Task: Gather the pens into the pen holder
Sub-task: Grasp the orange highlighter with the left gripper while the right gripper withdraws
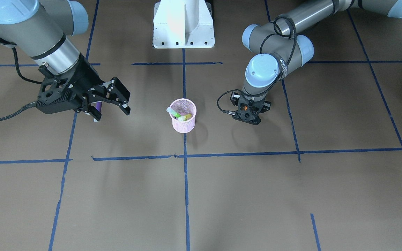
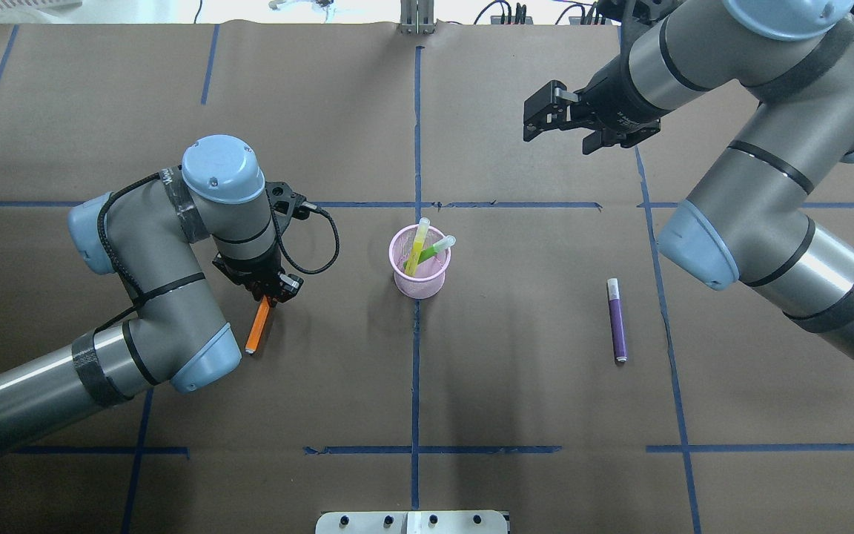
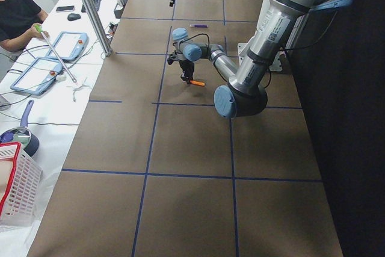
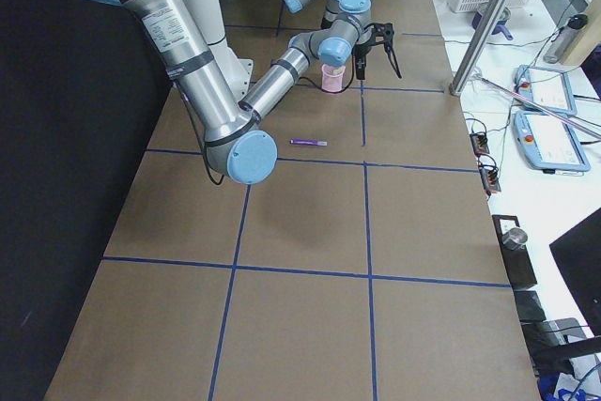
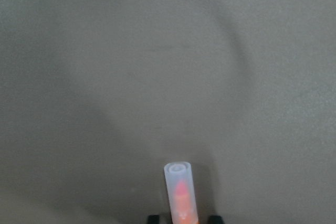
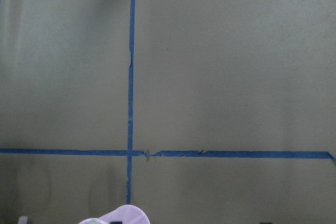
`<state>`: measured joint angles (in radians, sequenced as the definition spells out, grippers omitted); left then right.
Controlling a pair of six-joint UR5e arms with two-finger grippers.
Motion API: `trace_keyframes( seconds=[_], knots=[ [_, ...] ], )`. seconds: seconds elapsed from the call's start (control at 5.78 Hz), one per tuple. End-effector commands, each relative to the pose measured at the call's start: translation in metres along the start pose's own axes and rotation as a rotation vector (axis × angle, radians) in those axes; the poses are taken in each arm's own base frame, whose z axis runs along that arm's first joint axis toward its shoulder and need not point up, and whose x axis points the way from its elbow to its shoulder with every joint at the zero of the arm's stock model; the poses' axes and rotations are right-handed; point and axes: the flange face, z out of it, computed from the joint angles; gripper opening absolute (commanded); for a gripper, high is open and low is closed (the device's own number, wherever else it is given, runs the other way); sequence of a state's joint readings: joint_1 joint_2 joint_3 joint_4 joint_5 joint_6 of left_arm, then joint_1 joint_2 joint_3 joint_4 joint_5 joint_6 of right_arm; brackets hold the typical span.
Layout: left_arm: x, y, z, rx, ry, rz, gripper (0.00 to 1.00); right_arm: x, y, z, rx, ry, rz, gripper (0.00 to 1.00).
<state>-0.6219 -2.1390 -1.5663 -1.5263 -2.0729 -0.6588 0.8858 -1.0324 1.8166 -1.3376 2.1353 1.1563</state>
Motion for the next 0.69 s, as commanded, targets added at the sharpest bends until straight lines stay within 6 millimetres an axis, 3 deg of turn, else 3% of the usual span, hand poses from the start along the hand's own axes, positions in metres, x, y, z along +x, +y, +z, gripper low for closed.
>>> trace_keyframes(
  seconds=[0.0,0.17,0.52],
  knots=[
    [0.002,0.002,-0.001,-0.016,0.023,0.003,0.0,0.0,0.0,-0.001,0.001,-0.001,0.0,0.91],
    [0.001,-0.002,-0.017,-0.01,0.057,-0.003,0.0,-0.001,0.0,-0.001,0.002,-0.002,-0.001,0.91],
    [0.028,-0.002,-0.124,0.17,0.198,-0.083,0.0,0.003,-0.004,-0.008,0.007,-0.004,0.005,0.91]
  ],
)
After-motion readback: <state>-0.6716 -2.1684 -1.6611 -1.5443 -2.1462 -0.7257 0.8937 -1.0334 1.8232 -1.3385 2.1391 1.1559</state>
